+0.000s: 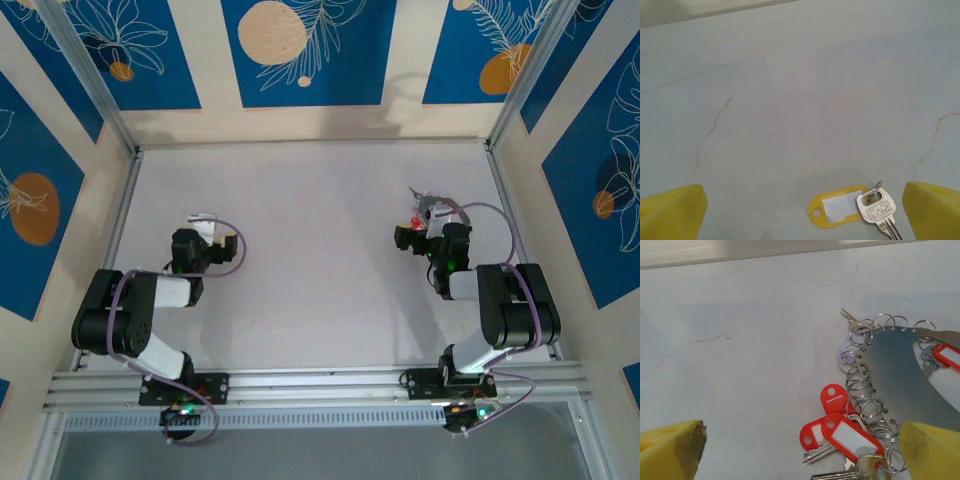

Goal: Put the keys on the keyring

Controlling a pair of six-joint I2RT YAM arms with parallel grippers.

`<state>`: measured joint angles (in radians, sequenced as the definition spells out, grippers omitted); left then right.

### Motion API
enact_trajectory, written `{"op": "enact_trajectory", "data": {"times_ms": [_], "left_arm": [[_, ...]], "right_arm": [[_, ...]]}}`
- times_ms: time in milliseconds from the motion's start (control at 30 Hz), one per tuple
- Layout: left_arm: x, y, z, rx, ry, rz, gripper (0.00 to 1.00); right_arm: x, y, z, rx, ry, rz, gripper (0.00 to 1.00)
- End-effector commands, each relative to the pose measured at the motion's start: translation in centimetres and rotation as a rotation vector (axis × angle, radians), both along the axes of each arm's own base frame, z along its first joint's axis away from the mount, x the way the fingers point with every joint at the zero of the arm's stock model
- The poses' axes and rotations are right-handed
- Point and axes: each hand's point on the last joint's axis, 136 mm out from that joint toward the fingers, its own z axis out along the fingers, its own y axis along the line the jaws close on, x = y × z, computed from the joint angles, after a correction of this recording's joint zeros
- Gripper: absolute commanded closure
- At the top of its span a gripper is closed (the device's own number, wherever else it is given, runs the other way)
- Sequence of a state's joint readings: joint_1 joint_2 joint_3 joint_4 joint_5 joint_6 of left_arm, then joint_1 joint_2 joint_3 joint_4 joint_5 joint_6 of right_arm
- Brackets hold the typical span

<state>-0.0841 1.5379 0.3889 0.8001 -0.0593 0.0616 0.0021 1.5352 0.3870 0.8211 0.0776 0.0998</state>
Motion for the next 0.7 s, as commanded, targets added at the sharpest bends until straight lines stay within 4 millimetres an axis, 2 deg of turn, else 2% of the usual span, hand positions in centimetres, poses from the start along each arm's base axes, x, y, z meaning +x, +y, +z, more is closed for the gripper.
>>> {"op": "enact_trajectory", "data": {"times_ms": [0, 667], "left_arm": [[0.72, 0.04, 1.28, -0.02, -0.044, -0.005, 0.0], [0.75, 0.08, 1.25, -0.022, -0.042, -0.005, 0.0]], "right_arm": [[0.63, 0.15, 1.35, -0.001, -0.042, 0.014, 0.01], [0.63, 0.3, 1.36, 0.0, -0.042, 0.022, 0.01]]}}
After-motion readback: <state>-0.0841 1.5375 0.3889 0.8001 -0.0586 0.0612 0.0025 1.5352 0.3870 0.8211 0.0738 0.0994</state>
